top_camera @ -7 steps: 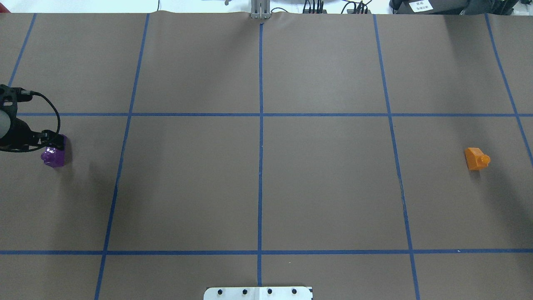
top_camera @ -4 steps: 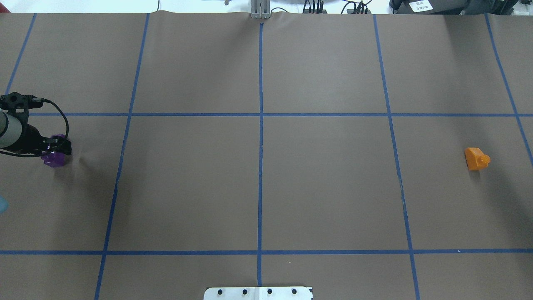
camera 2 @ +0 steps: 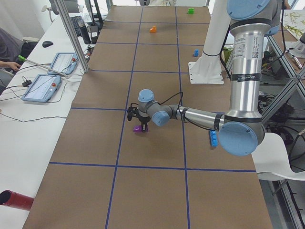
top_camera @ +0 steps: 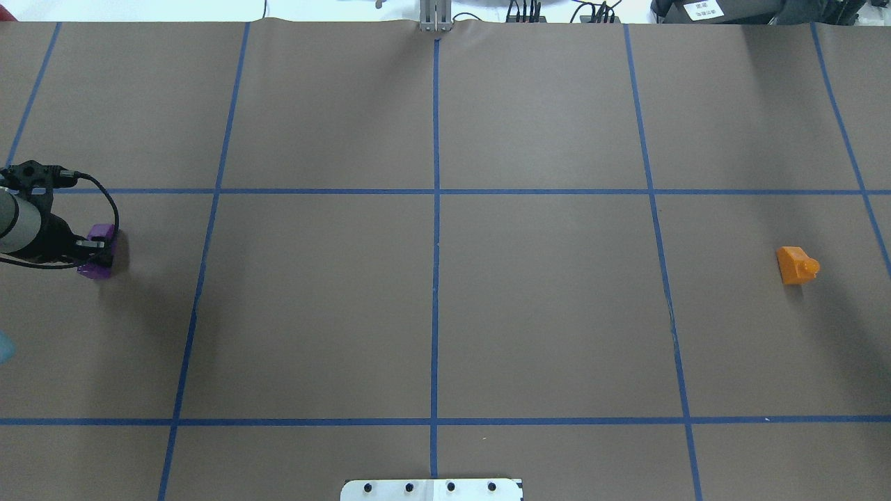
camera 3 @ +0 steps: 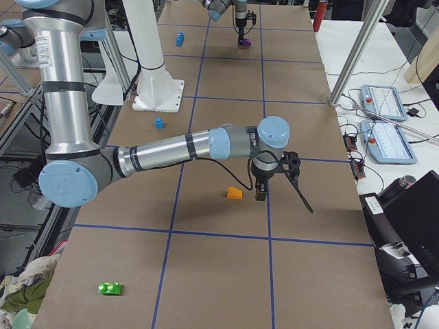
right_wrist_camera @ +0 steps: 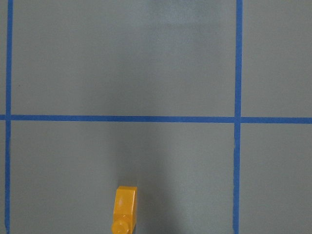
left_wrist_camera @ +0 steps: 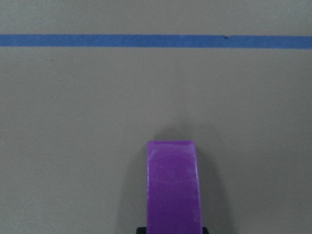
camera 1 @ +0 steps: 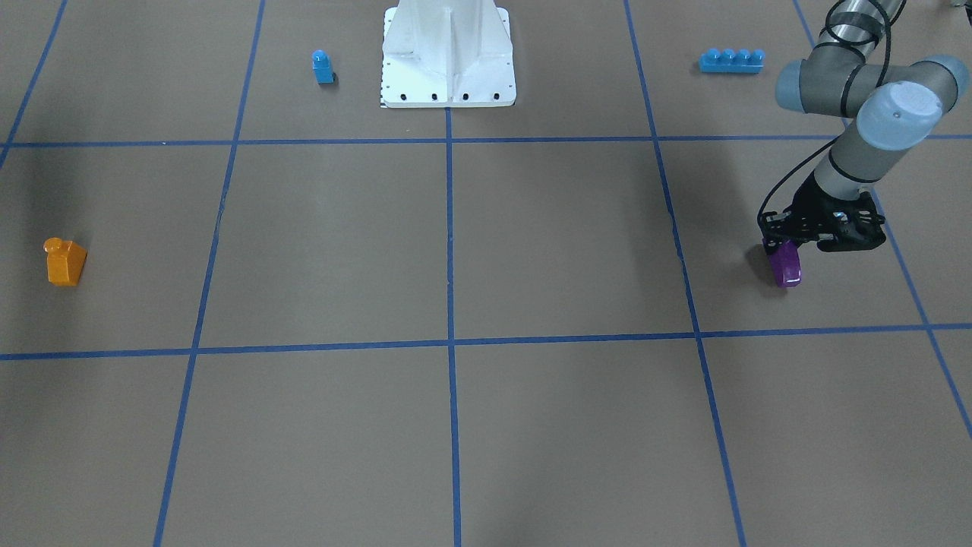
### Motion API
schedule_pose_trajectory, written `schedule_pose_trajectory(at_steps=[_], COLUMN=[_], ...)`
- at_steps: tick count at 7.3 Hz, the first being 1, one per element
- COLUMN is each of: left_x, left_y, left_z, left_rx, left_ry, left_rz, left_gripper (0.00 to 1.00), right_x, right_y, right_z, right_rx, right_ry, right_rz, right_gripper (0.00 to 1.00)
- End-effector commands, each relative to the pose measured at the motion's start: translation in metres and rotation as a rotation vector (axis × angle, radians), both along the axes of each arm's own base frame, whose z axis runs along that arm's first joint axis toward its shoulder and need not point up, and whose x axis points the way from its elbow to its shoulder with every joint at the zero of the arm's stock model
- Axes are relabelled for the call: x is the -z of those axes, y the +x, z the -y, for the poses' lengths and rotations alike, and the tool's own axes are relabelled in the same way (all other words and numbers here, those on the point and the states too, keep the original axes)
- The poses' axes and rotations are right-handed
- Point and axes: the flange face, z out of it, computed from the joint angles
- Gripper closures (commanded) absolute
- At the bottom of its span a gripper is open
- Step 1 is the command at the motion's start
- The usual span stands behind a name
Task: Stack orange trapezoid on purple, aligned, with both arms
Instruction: 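Carry the purple block with the left gripper to the table's center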
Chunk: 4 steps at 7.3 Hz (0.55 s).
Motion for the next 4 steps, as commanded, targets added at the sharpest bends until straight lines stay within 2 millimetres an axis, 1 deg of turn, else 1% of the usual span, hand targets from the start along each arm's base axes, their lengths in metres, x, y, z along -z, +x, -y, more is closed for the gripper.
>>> schedule_pose_trajectory(at_steps=[1, 2, 3, 4], left_x=[0.061, 0.080, 0.110, 0.138], left_y=[-0.001, 0.009, 0.033, 0.066], left_z=[-0.003, -0.005, 0.003, 0.005], left_rx=[-0.036, -0.106, -0.131, -0.177], left_ry=[0.126, 0.240, 0.316, 0.348], left_rz=[-0.054, -0.048, -0.063, -0.081], left_gripper=[1.00, 1.00, 1.00, 1.00], right_x=[0.001, 0.001, 0.001, 0.003], right_y=[0.000, 0.000, 0.000, 0.000], right_z=[0.000, 0.000, 0.001, 0.005], right_rx=[-0.001, -0.002, -0.003, -0.013], right_ry=[0.000, 0.000, -0.001, -0.008], right_rz=[0.002, 0.000, 0.000, 0.001], right_gripper=[0.00, 0.00, 0.00, 0.00])
